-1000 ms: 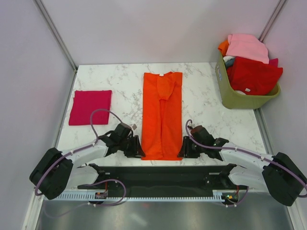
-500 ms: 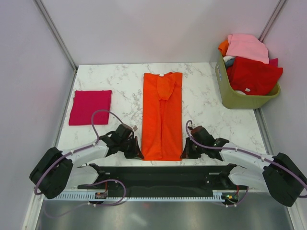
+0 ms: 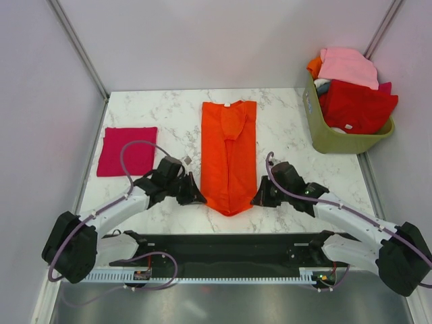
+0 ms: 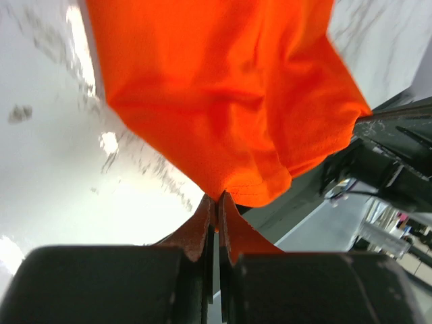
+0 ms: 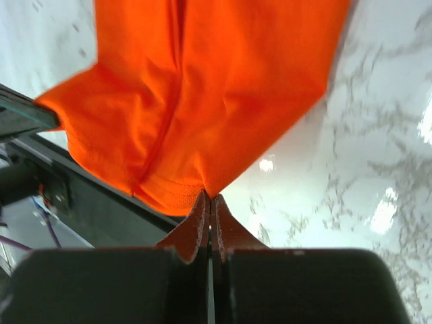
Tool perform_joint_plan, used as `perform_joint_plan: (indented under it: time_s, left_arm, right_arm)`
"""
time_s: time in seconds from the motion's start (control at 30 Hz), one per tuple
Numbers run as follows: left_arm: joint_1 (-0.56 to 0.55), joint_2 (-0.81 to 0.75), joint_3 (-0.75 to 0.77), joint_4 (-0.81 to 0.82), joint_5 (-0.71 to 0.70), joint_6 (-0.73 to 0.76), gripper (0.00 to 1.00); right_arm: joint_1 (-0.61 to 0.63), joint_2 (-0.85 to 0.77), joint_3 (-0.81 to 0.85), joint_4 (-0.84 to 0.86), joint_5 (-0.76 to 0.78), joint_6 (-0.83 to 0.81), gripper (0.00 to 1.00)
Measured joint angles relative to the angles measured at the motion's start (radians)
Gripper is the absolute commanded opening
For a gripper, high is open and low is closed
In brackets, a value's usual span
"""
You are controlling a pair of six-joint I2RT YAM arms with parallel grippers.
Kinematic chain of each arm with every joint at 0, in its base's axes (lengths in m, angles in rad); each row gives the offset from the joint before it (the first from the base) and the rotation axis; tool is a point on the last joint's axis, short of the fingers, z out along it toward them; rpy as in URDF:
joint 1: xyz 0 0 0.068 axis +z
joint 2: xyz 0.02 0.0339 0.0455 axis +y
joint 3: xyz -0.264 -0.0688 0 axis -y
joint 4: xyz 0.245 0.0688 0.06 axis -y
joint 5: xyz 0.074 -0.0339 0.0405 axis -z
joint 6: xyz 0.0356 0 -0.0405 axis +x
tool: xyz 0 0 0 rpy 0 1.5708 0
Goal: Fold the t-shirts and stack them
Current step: Fold the tshirt
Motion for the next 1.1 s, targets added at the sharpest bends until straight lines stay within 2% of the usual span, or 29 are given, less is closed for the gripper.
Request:
perform_joint_plan:
  time_s: [0.33, 0.7, 0.87, 1.1]
  left_arm:
    - [0.16, 0.188, 0.285, 0.005, 0.018, 0.001, 0.02]
    - [0.256, 0.573, 0.662, -0.005, -0.003, 0.012, 0.02]
    - [0.283, 0.691, 0.761, -0.017, -0.008, 0.016, 0.02]
    - [0.311, 0.75, 0.837, -0.038, -0.008, 0.024, 0.02]
  right_arm:
    - [-0.194, 0.255, 0.31, 0.0, -0.007, -0.097, 0.0]
    - [-0.338, 0.617, 0.615, 0.012, -0.013, -0.151, 0.0]
    - [-0.377, 0.757, 0.708, 0.021, -0.013, -0.157, 0.0]
    - [-0.409, 0.878, 0.813, 0.021, -0.03, -0.16, 0.0]
